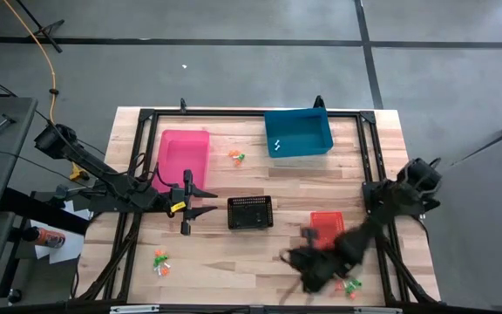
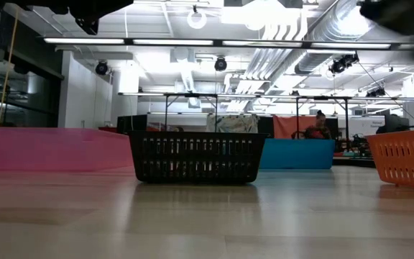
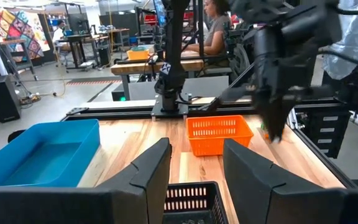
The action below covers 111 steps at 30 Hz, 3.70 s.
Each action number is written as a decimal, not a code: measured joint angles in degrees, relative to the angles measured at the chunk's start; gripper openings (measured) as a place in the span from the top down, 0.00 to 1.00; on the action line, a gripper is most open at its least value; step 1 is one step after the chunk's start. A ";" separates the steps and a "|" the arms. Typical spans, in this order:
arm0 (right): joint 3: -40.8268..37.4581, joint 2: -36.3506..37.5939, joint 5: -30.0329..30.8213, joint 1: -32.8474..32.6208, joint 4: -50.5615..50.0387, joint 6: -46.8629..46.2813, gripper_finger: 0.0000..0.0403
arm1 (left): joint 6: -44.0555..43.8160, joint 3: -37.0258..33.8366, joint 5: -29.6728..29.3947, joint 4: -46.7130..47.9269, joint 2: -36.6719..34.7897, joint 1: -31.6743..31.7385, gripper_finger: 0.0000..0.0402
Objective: Sort Halloween decoration
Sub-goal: Put the white bone toy into the blue bin
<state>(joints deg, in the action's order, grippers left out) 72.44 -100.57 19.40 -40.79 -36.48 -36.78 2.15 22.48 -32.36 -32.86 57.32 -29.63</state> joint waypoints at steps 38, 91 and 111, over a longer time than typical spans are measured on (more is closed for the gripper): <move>-40.59 42.38 7.01 53.73 63.47 31.86 0.89 | -17.05 -0.02 4.59 10.68 0.00 -0.11 0.67; -30.31 20.42 22.67 2.95 52.66 28.70 0.76 | -15.52 -0.02 2.89 8.50 1.72 0.09 0.67; -30.31 19.23 22.09 9.31 55.22 29.56 0.76 | -39.23 37.35 13.85 65.00 27.64 -16.76 0.67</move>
<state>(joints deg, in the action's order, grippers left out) 42.13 -81.34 41.50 -31.48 18.74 -7.22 -37.07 59.83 -18.51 32.14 84.96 -46.39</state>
